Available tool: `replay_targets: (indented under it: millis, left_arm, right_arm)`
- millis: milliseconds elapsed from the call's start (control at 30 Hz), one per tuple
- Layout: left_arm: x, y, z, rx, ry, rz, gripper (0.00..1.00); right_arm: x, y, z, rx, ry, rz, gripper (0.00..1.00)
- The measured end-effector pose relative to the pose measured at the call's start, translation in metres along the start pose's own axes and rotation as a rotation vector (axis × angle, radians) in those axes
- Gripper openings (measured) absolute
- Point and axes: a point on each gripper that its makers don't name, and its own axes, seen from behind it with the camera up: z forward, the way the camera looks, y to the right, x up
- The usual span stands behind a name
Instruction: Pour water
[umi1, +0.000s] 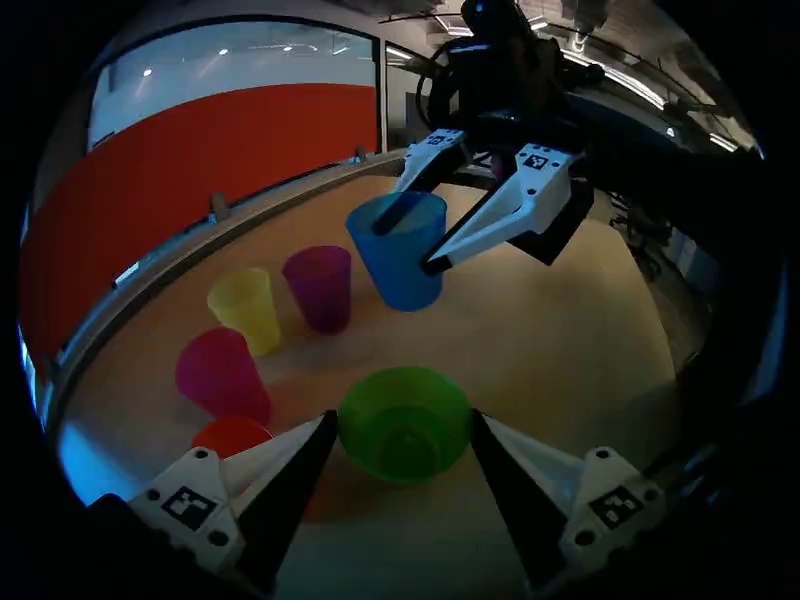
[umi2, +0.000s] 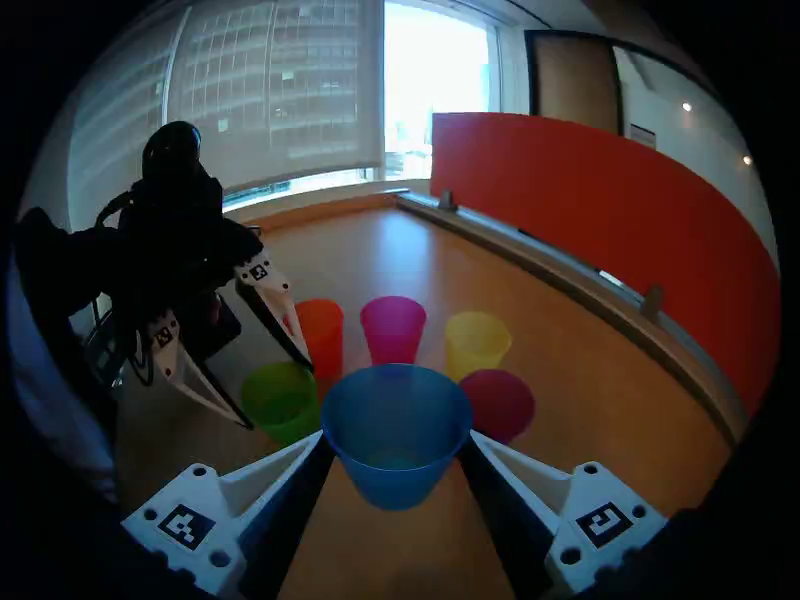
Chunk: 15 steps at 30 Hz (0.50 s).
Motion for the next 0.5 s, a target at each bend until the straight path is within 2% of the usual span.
replay_targets:
  millis: [500]
  left_arm:
    - [0.004, -0.001, -0.01, 0.021, 0.011, 0.006, 0.97]
  right_arm:
    - [-0.026, -0.006, 0.023, 0.01, -0.037, -0.003, 0.89]
